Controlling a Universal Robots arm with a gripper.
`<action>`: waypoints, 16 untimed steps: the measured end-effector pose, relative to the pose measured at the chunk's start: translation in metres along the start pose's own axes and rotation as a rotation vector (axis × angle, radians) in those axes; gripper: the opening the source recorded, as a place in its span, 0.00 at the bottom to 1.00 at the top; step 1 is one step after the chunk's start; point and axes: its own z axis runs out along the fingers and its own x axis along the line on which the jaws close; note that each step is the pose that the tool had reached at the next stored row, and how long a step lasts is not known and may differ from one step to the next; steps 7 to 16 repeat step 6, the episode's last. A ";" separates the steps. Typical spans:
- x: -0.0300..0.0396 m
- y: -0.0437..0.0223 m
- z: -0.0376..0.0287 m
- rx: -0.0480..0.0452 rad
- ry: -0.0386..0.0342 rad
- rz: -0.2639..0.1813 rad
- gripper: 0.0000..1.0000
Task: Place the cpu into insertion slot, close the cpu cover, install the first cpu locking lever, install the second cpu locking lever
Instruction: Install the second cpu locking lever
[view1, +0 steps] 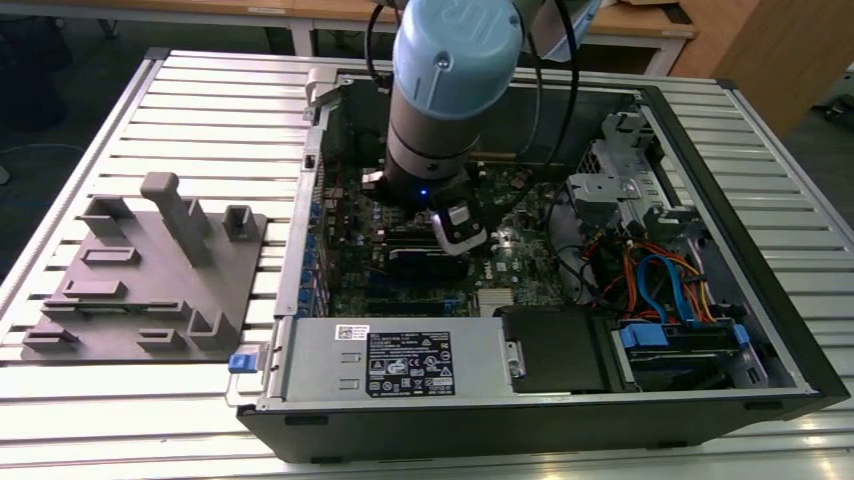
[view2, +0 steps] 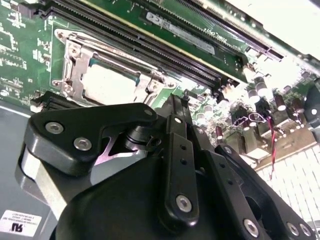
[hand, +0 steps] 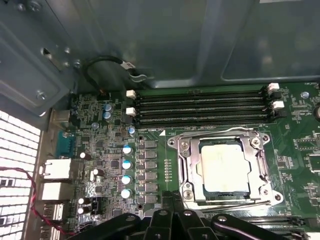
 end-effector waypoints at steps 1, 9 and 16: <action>0.0000 0.0000 0.0000 -0.0001 0.0000 0.000 0.10; 0.0001 0.0006 -0.0015 0.0002 0.0001 0.000 0.10; 0.0001 0.0006 -0.0015 0.0002 0.0001 0.000 0.10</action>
